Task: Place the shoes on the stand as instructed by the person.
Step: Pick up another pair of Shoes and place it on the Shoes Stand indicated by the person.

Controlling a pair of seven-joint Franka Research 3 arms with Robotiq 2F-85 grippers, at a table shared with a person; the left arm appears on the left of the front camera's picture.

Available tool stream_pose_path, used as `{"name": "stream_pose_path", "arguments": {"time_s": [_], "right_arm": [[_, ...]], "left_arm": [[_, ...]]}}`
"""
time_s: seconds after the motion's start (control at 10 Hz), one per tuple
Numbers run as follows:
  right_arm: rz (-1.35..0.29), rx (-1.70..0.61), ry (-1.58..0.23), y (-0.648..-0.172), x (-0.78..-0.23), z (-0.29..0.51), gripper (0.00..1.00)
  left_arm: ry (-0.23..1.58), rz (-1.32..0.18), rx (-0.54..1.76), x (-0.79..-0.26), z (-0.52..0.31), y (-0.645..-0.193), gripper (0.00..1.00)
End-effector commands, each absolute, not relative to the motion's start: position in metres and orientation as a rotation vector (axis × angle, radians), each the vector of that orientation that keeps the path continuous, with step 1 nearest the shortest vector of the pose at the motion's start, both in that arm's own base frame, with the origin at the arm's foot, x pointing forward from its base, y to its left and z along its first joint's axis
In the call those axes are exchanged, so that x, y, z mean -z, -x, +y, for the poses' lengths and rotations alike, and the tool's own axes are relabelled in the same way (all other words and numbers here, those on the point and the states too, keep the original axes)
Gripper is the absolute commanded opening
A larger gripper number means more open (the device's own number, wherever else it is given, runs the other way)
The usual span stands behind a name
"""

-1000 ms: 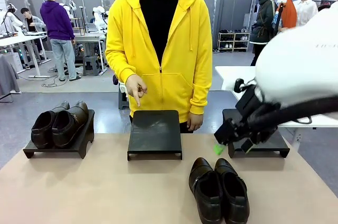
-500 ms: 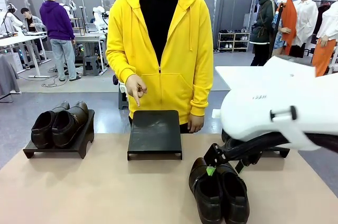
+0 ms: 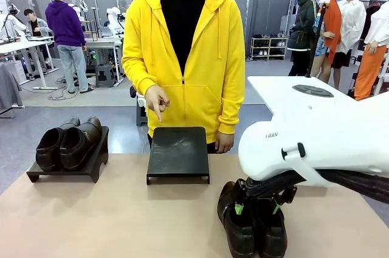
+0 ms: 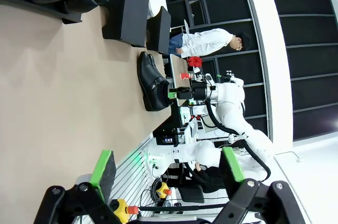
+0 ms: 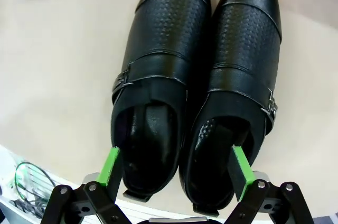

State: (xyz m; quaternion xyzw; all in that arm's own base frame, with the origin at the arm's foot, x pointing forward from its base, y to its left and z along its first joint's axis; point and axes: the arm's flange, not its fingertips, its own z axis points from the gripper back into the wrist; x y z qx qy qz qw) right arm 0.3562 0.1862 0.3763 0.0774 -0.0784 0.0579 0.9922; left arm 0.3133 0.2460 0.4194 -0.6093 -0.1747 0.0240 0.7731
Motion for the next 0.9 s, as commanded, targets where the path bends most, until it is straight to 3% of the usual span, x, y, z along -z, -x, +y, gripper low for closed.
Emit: {"name": "stream_pose_path", "arguments": {"time_s": [0.0, 0.4, 0.6, 0.7, 0.8], "right_arm": [[-0.166, -0.044, -0.116, -0.34, -0.353, 0.18, 1.0], [-0.161, 0.016, -0.097, -0.343, -0.331, 0.183, 1.0], [-0.158, 0.031, -0.08, -0.346, -0.323, 0.185, 0.73], [-0.16, 0.022, -0.074, -0.345, -0.323, 0.184, 0.3], [-0.156, 0.019, -0.066, -0.344, -0.322, 0.185, 0.34]], "left_arm": [[1.311, -0.386, -0.04, -0.42, 0.244, -0.31, 1.0], [1.311, -0.386, -0.04, -0.42, 0.244, -0.31, 1.0], [1.311, -0.386, -0.04, -0.42, 0.244, -0.31, 1.0], [1.311, -0.386, -0.04, -0.42, 0.244, -0.31, 1.0], [1.311, -0.386, -0.04, -0.42, 0.244, -0.31, 1.0]]}}
